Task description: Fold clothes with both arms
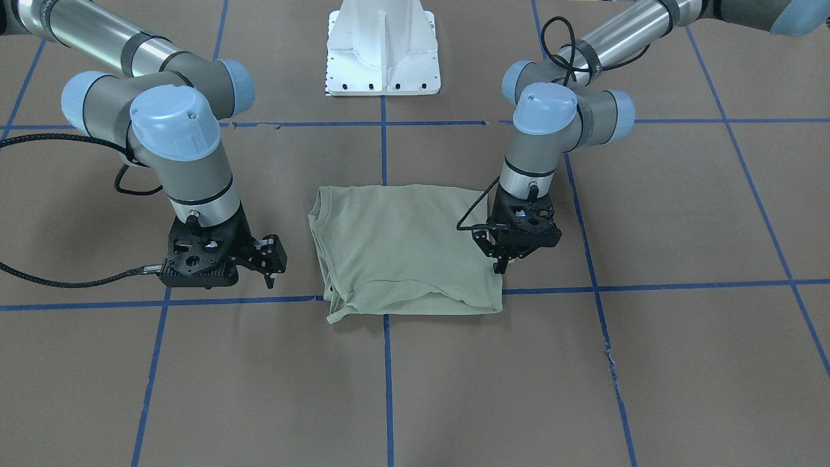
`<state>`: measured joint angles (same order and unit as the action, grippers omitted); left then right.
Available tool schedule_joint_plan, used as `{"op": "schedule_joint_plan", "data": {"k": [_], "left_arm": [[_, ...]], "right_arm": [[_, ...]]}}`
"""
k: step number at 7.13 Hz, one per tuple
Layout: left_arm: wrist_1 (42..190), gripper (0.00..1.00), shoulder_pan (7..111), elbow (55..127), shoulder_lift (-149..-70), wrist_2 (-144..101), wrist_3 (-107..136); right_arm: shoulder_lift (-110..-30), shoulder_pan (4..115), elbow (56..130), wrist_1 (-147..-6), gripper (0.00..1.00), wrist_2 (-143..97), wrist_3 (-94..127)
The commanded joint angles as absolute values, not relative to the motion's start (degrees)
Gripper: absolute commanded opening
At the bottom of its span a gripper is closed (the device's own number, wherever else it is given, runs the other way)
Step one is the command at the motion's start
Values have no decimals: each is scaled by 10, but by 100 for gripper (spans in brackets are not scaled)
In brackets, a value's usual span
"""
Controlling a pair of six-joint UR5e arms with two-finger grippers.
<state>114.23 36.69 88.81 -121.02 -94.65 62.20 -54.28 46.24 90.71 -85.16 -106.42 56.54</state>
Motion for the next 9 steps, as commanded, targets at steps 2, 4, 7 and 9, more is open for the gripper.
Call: {"op": "schedule_joint_plan", "data": {"k": [2,4,7,9], "left_arm": [[1138,100,387,947,-1164,-979,571],[1129,100,444,1040,-1064,-1032,469],[1039,100,586,1191,-921,-1170,228],[973,100,691,1198,-870,-1250,183]], "right_arm": [[-578,540,906,-855,100,-1149,445],[-635,643,898,-857,100,-1216,290],[-692,820,858,-936,100,-1299,-2],[-701,879,867,-1082,100,-1284,-149]]}}
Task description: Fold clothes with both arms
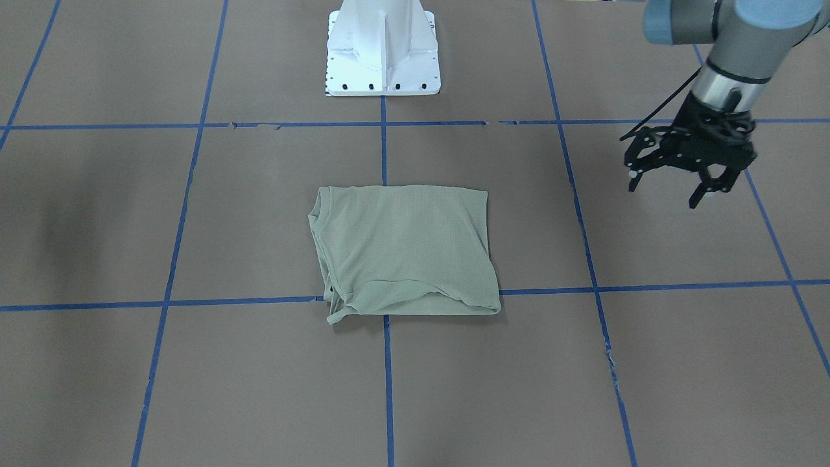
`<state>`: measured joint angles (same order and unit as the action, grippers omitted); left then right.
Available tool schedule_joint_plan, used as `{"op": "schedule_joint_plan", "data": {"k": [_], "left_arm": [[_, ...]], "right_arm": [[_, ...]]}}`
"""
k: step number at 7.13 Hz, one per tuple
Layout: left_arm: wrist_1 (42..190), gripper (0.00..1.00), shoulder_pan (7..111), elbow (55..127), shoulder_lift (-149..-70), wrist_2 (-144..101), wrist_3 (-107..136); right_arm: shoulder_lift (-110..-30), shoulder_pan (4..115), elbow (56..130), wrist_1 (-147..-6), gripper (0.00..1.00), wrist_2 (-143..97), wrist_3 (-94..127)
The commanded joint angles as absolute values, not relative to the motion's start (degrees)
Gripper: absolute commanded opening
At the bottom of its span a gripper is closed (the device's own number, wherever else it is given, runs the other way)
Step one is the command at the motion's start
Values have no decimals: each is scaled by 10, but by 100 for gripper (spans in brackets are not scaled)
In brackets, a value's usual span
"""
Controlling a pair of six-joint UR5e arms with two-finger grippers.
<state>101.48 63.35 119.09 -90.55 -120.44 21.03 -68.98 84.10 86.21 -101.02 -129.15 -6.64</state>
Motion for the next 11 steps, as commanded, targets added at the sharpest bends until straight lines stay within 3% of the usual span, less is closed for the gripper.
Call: {"op": "schedule_joint_plan", "data": {"k": [1,3,5,7,11], "left_arm": [[942,100,711,1164,-854,-1246,183],[940,100,800,1095,-850,-1247,59],[839,100,840,1049,-867,-1252,6],[816,100,873,1060,-826,-1327,1],[819,100,883,1063,-839,-1326,-38]], "right_arm": [[-763,883,890,-1074,100,-1288,-149],[-818,901,894,-1011,100,-1301,-141],[-833,901,896,-1005,100,-1319,-112],[-871,901,933,-1005,100,-1321,-111],[-883,901,960,-1005,100,-1324,-111]]}}
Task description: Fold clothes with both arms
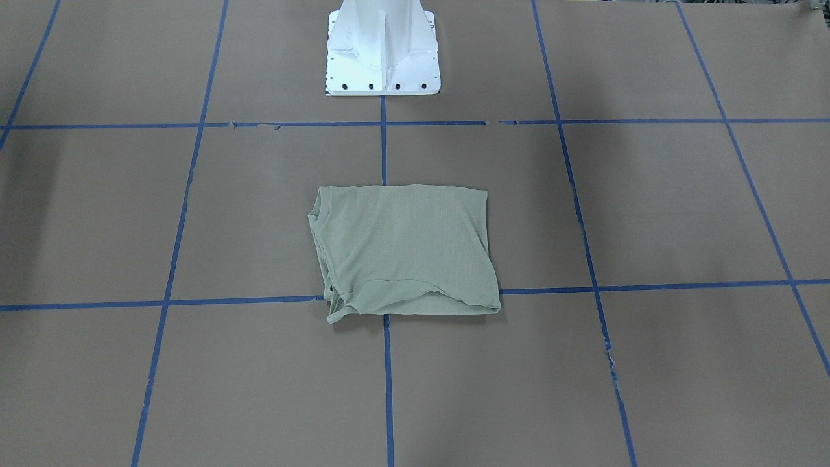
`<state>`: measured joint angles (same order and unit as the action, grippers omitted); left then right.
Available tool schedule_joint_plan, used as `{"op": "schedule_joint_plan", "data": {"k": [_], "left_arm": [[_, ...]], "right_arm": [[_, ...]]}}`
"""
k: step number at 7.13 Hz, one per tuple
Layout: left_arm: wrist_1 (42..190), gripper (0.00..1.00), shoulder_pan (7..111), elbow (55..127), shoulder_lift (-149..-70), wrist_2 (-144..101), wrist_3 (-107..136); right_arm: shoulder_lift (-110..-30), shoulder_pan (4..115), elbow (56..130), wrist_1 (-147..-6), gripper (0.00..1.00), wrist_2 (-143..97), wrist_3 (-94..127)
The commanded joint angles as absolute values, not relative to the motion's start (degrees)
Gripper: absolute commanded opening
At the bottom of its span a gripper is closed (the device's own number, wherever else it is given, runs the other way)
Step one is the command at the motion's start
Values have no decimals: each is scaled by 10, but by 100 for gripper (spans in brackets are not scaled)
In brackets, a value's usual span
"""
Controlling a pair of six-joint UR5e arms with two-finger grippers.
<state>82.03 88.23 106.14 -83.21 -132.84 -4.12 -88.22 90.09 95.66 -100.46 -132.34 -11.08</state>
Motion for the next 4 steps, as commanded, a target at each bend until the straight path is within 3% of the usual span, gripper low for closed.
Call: {"op": "schedule_joint_plan", "data": {"k": [1,4], "left_arm": [[821,100,883,1063,-840,-1326,-40],[823,100,882,1063,-847,-1325,-38]], "right_arm": [[-883,901,961,-1005,100,-1323,-111],[-897,902,999,-1005,100,-1322,-70]]}}
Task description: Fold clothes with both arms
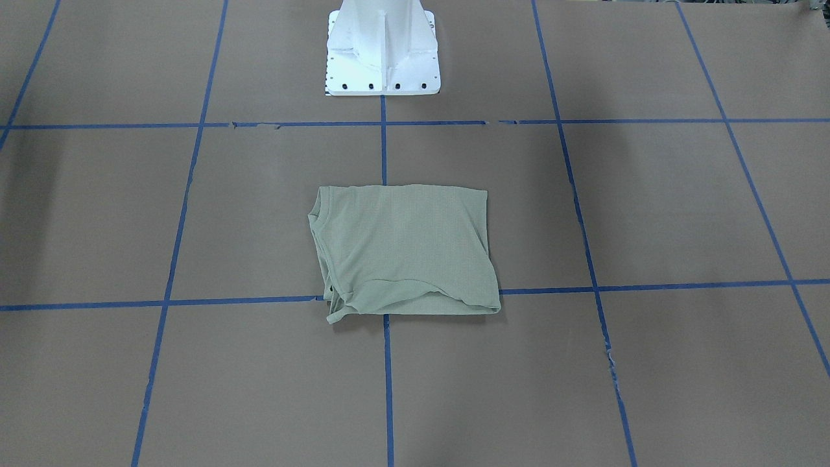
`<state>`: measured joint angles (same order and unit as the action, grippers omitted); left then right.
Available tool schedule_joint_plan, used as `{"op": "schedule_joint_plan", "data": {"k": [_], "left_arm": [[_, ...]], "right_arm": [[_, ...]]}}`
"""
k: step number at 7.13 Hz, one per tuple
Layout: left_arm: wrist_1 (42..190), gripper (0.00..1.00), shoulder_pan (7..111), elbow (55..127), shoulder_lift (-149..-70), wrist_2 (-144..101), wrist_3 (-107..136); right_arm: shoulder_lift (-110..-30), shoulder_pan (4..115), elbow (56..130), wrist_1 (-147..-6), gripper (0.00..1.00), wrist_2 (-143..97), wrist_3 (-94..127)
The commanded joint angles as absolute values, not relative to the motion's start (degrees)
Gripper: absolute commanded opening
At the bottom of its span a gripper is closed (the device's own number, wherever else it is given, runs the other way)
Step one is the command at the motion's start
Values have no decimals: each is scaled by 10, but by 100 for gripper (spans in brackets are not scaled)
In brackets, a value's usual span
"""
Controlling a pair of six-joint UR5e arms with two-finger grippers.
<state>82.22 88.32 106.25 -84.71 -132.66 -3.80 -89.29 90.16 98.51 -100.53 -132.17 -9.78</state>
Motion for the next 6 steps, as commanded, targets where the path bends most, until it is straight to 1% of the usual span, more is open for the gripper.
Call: {"op": "schedule_joint_plan", "data": {"k": [1,6], "left_arm": [[822,100,882,1066,-842,-1324,-38],[821,100,883,1066,-838,-1323,-36]], "right_arm": [[-897,902,1006,-1004,100,-1320,-51],[-896,901,1010,-1004,100,-1322,-50]]}}
